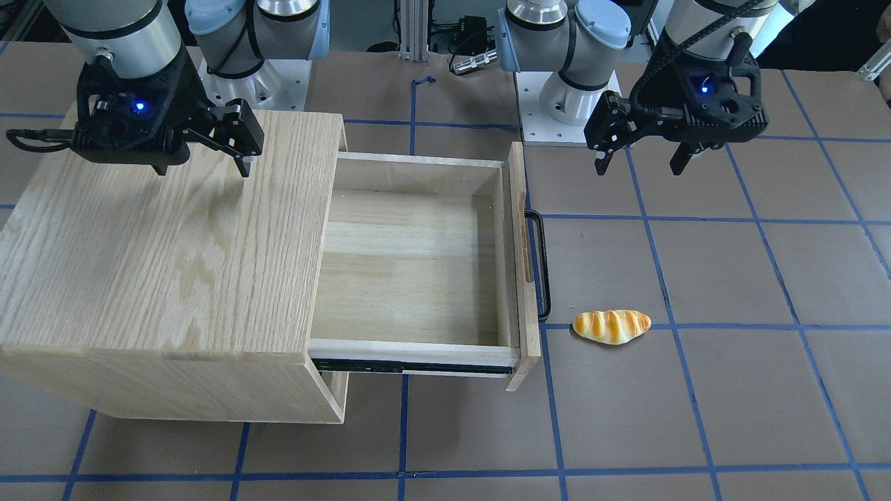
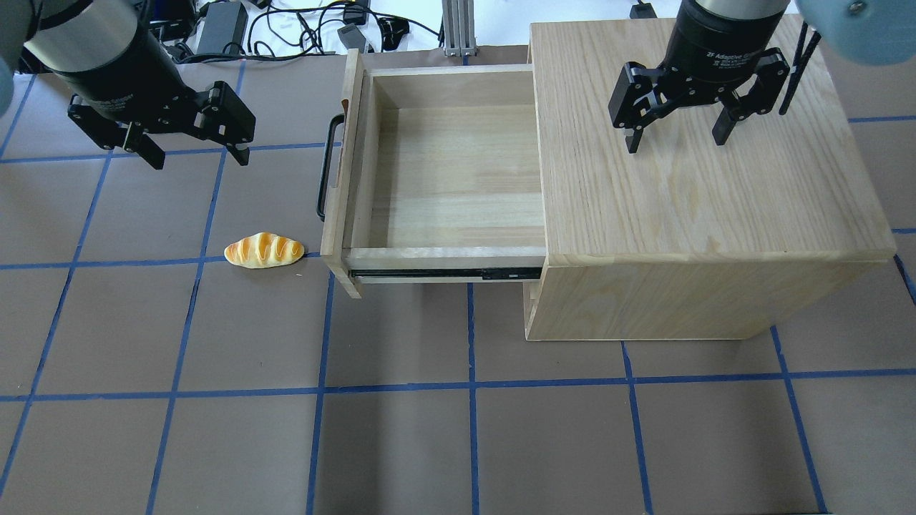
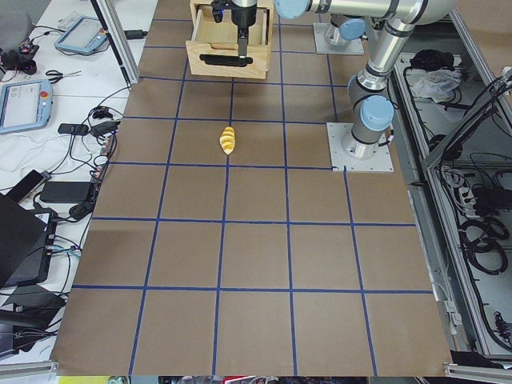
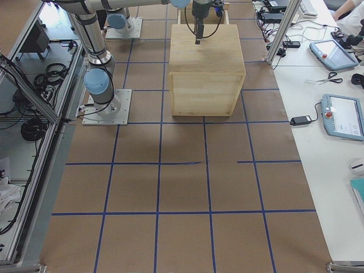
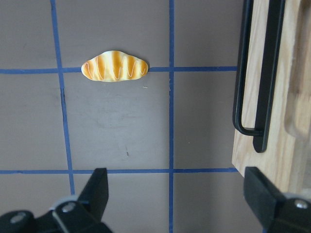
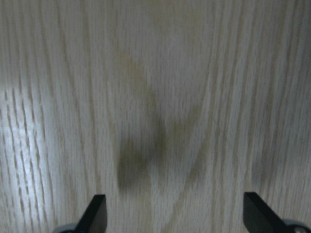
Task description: Open upper drawer
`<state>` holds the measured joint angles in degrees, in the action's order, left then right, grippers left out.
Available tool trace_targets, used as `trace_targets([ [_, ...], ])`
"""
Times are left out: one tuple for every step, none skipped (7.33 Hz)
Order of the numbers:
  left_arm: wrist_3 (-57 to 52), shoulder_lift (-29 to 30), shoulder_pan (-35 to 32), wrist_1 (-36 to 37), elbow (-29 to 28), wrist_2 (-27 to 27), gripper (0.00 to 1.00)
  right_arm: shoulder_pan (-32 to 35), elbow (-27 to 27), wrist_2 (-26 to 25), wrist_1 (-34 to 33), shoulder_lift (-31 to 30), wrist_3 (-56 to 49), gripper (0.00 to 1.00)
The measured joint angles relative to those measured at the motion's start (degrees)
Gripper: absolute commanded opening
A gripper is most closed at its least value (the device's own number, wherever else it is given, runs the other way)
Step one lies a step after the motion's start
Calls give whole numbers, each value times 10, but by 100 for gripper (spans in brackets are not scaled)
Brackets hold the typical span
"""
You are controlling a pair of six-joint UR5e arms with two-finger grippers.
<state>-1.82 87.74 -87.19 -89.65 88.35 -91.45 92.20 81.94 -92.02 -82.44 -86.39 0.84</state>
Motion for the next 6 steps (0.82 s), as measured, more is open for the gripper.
trace_targets([
  [1, 2, 0, 11, 0, 1, 100, 0, 0, 0, 0, 0, 0, 100],
  [2, 3, 0, 17, 1, 4, 100, 0, 0, 0, 0, 0, 0, 100],
  [5, 3, 0, 21, 1, 13, 100, 0, 0, 0, 0, 0, 0, 100],
  [11, 4, 1, 25, 2, 20, 100, 0, 0, 0, 0, 0, 0, 100],
  [16, 5, 1, 27, 2, 23, 100, 0, 0, 0, 0, 0, 0, 100],
  [18, 5, 1, 28, 3, 24, 100, 0, 0, 0, 0, 0, 0, 100],
])
